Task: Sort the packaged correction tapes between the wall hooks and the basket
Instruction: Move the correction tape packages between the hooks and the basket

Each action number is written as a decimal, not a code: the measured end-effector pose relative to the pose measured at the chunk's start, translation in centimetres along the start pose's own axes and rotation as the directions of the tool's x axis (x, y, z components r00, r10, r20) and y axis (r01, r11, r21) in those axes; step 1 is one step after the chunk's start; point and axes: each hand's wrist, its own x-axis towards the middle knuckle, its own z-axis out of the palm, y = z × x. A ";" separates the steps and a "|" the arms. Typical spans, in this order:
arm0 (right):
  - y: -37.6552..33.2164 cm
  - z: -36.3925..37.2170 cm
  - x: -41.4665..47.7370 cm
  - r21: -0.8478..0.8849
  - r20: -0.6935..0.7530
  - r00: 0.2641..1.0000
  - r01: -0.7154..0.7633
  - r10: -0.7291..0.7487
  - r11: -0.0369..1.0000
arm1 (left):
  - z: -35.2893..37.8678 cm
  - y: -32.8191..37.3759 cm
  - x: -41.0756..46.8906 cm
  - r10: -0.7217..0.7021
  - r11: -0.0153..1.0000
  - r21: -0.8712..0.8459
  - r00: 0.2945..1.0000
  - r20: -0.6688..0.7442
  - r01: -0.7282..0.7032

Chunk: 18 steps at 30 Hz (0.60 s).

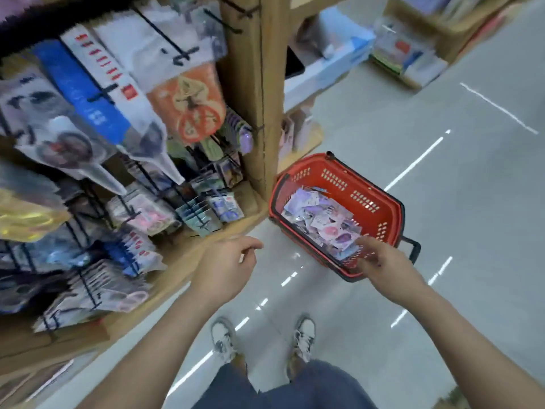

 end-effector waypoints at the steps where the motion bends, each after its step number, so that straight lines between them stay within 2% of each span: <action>1: 2.2 -0.4 0.2 0.024 -0.030 0.998 -0.047 0.048 0.999 | 1.6 1.0 1.4 0.008 1.000 0.009 1.000 0.021 -0.008; 5: 8.2 -1.3 1.5 0.178 -0.099 0.966 -0.220 0.240 0.959 | 7.1 3.4 6.9 0.017 0.999 0.031 0.995 0.102 -0.020; 10: 12.3 0.4 6.3 0.339 -0.120 0.910 -0.339 0.397 0.878 | 12.7 4.1 14.9 0.013 0.998 0.057 0.977 0.212 -0.026; 18: 17.1 8.1 20.2 0.631 -0.014 0.794 -0.465 0.608 0.622 | 24.7 -0.8 30.1 -0.017 0.993 0.113 0.891 0.454 -0.038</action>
